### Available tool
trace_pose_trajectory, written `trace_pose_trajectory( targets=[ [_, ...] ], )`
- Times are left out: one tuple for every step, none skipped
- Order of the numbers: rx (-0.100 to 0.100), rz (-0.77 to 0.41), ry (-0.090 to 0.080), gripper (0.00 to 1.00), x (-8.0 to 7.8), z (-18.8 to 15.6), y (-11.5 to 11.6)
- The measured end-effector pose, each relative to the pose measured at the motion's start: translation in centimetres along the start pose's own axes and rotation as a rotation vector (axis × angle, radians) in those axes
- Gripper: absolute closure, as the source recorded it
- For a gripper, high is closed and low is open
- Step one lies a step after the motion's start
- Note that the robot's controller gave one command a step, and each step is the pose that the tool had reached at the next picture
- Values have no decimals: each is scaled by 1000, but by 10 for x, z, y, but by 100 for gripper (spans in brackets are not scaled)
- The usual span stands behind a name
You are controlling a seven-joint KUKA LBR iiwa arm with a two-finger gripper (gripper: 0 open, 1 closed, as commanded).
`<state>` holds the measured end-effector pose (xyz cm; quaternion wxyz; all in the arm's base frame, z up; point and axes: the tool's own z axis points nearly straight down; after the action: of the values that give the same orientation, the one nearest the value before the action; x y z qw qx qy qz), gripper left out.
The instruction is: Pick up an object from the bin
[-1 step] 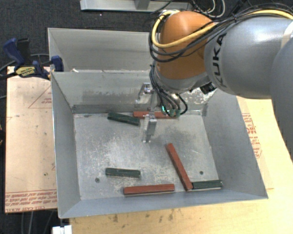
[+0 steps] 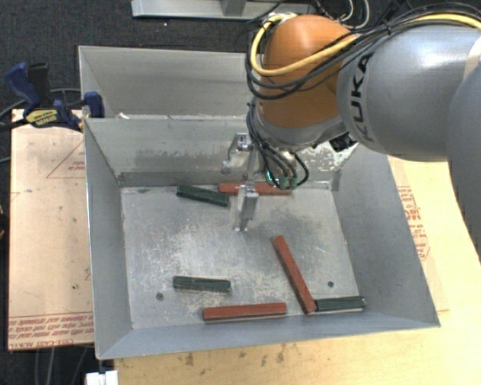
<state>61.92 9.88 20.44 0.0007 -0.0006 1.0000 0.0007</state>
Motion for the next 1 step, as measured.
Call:
trace_pose_trajectory(
  targets=[
    [0,6,-4,0,50,36,16]
  ],
)
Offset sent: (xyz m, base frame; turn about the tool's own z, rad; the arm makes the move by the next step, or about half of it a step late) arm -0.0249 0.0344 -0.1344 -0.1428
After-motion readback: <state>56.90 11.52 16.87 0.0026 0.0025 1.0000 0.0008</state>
